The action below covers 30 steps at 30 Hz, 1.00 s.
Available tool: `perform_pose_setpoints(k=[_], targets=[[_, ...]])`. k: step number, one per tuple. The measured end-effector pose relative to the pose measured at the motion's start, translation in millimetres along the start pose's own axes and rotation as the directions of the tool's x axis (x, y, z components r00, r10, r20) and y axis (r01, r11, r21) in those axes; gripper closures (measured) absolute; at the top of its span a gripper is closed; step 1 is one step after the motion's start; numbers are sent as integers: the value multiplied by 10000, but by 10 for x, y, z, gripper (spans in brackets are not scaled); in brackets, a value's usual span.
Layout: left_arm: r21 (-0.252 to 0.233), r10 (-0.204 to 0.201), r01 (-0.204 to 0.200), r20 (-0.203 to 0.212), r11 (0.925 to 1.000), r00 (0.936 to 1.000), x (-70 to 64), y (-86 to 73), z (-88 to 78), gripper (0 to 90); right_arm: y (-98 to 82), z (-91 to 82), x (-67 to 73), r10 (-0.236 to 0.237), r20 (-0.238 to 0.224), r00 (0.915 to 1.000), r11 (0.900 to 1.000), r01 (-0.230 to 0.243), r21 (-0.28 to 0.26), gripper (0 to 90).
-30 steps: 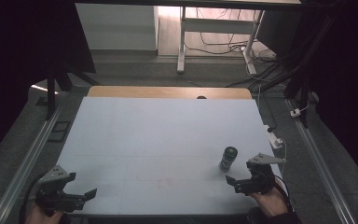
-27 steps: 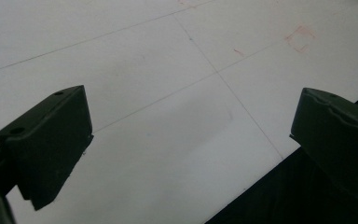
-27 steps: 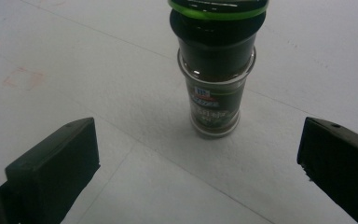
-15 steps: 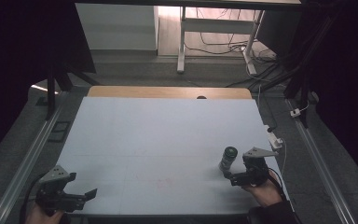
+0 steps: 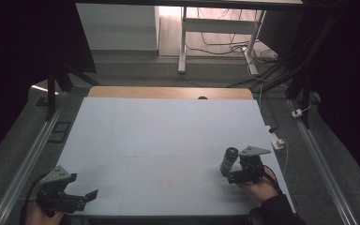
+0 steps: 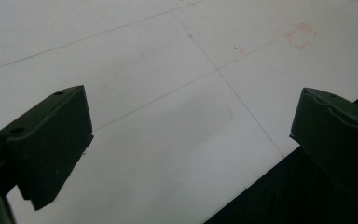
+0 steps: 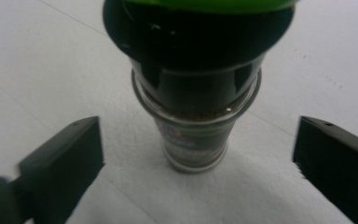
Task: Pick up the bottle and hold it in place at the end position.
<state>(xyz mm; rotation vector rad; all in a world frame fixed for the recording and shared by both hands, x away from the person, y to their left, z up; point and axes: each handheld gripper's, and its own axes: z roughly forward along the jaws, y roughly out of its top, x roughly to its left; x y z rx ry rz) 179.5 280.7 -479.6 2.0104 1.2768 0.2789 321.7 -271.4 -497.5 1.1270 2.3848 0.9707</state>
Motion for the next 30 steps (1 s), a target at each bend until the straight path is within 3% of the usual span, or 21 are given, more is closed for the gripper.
perform_pose_setpoints(k=[4, 10, 11, 15, 30], targets=[[13, -5, 5, 5, 10000, 10000, 1, 1, 2, 0, 8, 50, -18, -324, 86, 9994, 9993, 323, 172, 197], [40, 3, -3, 9, 10000, 10000, 1, 2, 4, 0, 34, 73, -17, -547, -105, 9984, 9982, 549, 241, 321], [43, 3, -3, 8, 10000, 10000, 0, 2, 5, 0, 48, 70, -16, -635, -90, 9979, 9977, 637, 221, 386], [54, 1, -1, 9, 10000, 10000, 0, 3, 7, 0, 61, 50, -18, -725, -210, 9971, 9972, 729, 179, 503], [71, -7, 7, 24, 10000, 10000, 5, 6, 9, 0, 118, 15, 49, -1035, -2, 9946, 9945, 1035, 176, 523]])
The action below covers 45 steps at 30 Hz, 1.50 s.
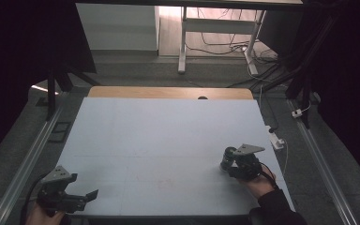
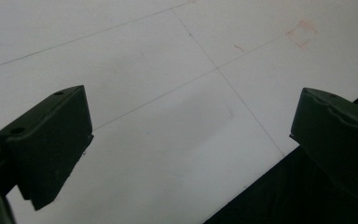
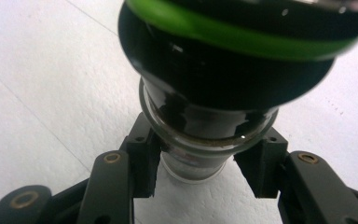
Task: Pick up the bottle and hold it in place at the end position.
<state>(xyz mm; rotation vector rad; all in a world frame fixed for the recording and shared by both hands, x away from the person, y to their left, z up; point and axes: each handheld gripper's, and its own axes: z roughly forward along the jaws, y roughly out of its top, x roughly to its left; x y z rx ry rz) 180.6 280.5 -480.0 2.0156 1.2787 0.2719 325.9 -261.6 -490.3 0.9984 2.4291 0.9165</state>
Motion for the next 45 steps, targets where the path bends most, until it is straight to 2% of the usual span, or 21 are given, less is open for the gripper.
perform_pose_setpoints(k=[7, 10, 25, 29, 36, 41, 45], targets=[[28, -47, 47, -21, 10000, 10000, -3, 4, 5, 0, 67, -72, -21, 217, 17, 9998, 9989, -216, -411, 523], [29, -63, 63, -21, 10000, 10000, -1, -3, -2, 0, 127, -89, -29, 475, -71, 9988, 9973, -479, -559, 524], [-15, -39, 39, -15, 10000, 10000, -3, -19, -15, 0, 393, -53, 94, 405, -299, 9987, 9961, -427, -775, 524], [2, 17, -17, -21, 10000, 10000, -7, -15, -12, 0, 499, -17, 121, 528, -421, 9977, 9942, -565, -911, 524], [-14, 1, -1, -17, 10000, 10000, -5, -18, -14, 0, 604, 28, 158, 474, -528, 9975, 9929, -528, -1062, 523], [9, 41, -41, -33, 10000, 10000, -11, -13, -10, 0, 707, 96, 201, 344, -762, 9965, 9934, -425, -1063, 523], [12, 26, -26, -21, 10000, 10000, -6, -13, -10, 0, 811, 204, 252, 221, -1134, 9933, 9947, -332, -970, 523]])
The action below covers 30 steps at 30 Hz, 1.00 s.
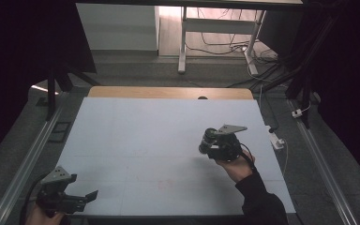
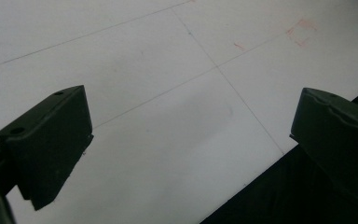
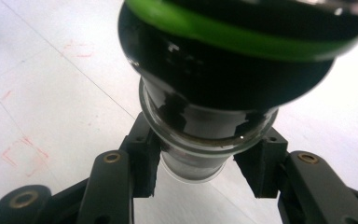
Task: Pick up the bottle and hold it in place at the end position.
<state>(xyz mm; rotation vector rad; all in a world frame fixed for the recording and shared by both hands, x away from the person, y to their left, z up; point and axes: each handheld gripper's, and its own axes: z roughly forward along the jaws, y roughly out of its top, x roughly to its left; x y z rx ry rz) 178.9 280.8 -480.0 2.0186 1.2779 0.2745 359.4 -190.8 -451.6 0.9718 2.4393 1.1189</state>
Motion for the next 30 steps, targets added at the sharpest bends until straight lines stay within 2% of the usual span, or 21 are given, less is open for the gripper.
perform_pose_setpoints(k=[7, 16, 21, 26, 30], targets=[[13, 1, -1, 13, 10000, 10000, -2, 3, 5, 0, 137, 204, 104, -305, -57, 9995, 9995, 306, 108, 523], [33, 85, -85, 30, 10000, 10000, -3, 7, 8, 0, 265, 456, 179, -374, -260, 9990, 9991, 379, 188, 523], [30, 81, -81, 44, 10000, 10000, -2, 8, 9, 0, 342, 629, 286, -982, -301, 9947, 9941, 995, 442, 523], [24, 53, -53, 16, 10000, 10000, -2, 7, 9, 0, 399, 749, 337, -1091, -379, 9933, 9925, 1110, 518, 523], [-11, 9, -9, 16, 10000, 10000, 3, 5, 9, 0, 448, 871, 377, -1419, -437, 9889, 9877, 1444, 603, 523]])
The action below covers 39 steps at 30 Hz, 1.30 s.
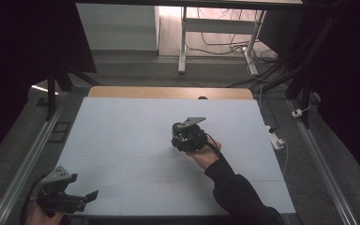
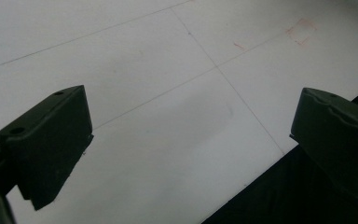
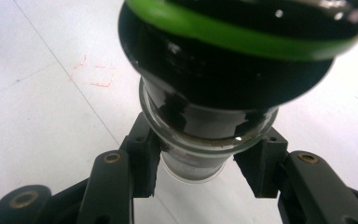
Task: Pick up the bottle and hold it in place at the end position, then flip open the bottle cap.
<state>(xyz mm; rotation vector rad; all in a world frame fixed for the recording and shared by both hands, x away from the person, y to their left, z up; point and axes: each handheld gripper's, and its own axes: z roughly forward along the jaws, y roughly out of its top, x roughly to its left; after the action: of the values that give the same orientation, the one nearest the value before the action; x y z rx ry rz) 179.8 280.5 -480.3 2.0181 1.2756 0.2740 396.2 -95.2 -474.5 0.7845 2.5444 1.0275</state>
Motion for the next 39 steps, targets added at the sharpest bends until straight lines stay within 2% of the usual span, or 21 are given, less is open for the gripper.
perform_pose_setpoints(k=[10, 19, 27, 32, 39], targets=[[11, 1, -1, 4, 10000, 10000, 2, -5, -8, 0, 36, 227, 22, -209, 130, 9997, 9997, 208, 88, 523], [-8, -29, 29, 37, 10000, 10000, 7, -6, -9, 0, 6, 363, -16, -6, 342, 9994, 9997, -3, 251, 523], [2, -37, 37, 101, 10000, 9999, 10, -4, -7, 0, -26, 394, -19, -95, 308, 9995, 9989, 81, 463, 523], [5, -42, 42, 127, 10000, 9999, 9, -3, -6, 0, -59, 400, -51, 140, 170, 9998, 9993, -146, 340, 522], [51, -33, 32, 89, 10000, 10000, 8, 4, 1, 0, -71, 401, -65, 152, 72, 9999, 9995, -154, 268, 523]])
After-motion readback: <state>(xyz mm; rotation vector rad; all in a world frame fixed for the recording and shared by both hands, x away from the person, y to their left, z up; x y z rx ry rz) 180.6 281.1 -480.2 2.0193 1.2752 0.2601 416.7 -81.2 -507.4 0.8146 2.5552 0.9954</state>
